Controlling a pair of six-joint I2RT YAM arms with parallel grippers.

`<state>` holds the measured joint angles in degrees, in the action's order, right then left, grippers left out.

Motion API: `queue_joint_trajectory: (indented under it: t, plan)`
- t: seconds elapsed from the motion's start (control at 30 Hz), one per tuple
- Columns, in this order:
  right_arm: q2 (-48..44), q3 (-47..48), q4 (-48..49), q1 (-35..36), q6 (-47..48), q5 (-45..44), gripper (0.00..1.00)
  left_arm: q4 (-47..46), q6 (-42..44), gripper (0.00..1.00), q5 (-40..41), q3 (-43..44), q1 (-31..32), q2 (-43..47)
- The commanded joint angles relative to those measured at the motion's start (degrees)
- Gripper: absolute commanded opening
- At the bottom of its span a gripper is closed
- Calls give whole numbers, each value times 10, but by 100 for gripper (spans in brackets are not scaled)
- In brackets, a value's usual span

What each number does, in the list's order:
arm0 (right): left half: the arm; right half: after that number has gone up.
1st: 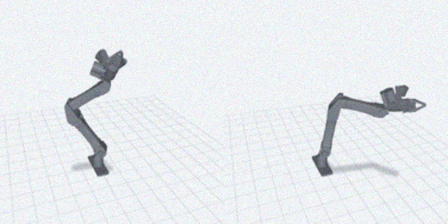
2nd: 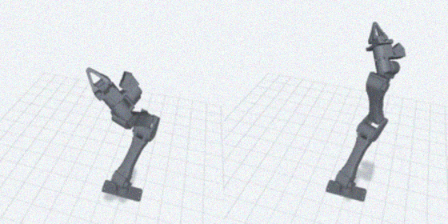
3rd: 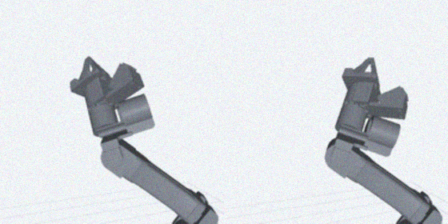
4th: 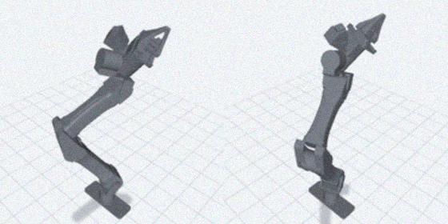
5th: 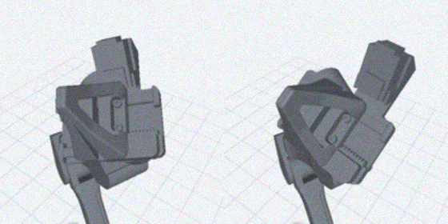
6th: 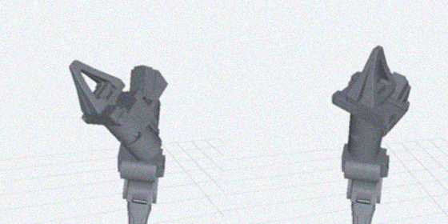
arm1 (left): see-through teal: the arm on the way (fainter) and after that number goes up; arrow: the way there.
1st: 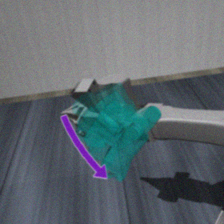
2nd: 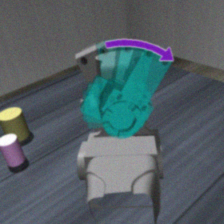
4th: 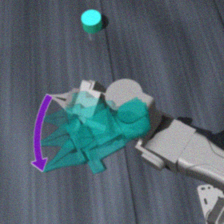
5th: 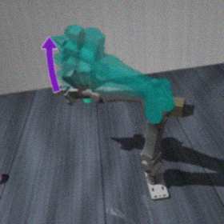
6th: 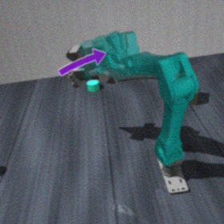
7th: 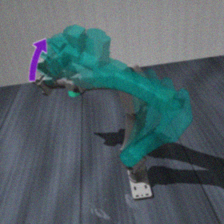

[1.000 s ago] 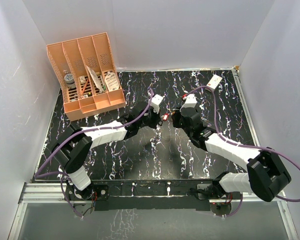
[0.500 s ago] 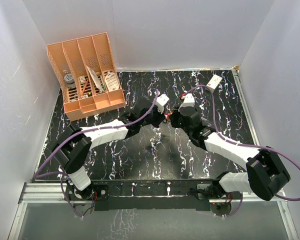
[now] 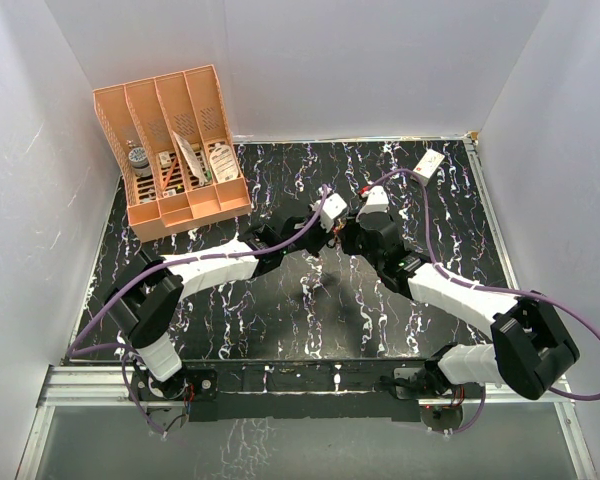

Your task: Put the keys on the keyring

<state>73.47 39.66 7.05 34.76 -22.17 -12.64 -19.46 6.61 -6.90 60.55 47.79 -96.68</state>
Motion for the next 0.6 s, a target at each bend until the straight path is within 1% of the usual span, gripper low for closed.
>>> queue_joint_trajectory:
  t: [0.0,0.57]
  plan:
    - [-1,29,18,2,6,-2,0,-6,27,0,-14,19,7,9]
    - [-9,26,16,2,8,-12,0,-1,54,0,-22,4,9,18]
